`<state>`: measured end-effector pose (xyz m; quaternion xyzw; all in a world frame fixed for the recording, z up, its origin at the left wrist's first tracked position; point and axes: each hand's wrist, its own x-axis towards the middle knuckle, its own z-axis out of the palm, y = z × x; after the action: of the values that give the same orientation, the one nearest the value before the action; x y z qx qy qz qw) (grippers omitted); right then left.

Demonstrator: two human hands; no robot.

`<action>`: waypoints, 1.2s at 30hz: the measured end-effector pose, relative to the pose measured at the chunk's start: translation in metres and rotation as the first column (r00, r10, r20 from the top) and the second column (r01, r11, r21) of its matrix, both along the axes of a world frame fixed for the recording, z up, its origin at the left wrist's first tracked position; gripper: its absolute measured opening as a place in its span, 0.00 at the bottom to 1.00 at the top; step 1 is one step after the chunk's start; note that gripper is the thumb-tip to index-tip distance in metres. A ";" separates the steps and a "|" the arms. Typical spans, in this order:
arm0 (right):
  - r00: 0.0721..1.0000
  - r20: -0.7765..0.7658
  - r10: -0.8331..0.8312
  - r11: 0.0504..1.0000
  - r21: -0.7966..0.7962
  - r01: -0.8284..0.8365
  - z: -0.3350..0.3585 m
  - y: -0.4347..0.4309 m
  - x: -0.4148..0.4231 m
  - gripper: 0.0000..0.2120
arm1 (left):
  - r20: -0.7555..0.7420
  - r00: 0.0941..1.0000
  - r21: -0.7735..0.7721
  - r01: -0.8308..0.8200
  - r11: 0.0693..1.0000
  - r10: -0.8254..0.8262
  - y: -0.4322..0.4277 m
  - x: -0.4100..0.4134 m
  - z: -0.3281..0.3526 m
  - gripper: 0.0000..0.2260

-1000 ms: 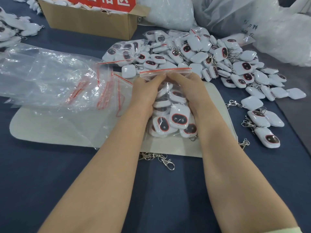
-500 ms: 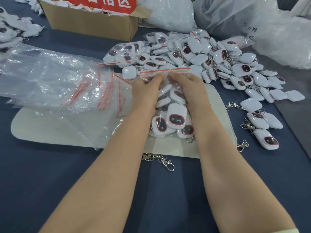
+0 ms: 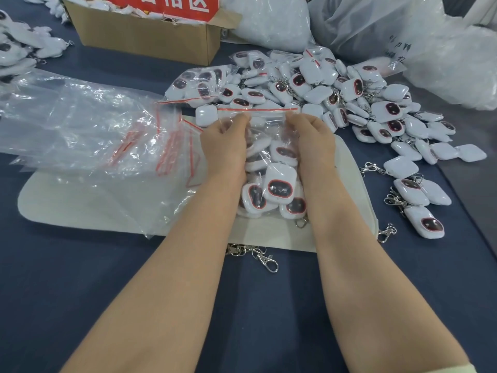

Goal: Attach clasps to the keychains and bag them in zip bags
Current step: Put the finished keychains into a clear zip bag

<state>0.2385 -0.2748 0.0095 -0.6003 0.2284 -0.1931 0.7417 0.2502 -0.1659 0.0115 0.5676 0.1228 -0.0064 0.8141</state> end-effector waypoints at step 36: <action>0.991 0.002 0.131 0.956 -0.265 -0.126 0.008 -0.013 -0.007 0.12 | 0.134 0.975 0.540 0.078 0.838 -0.177 0.013 0.005 0.006 0.11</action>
<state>0.2318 -0.2880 0.0177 -0.7054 0.1541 -0.1788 0.6683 0.2549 -0.1533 0.0178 0.7757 0.0079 0.0243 0.6305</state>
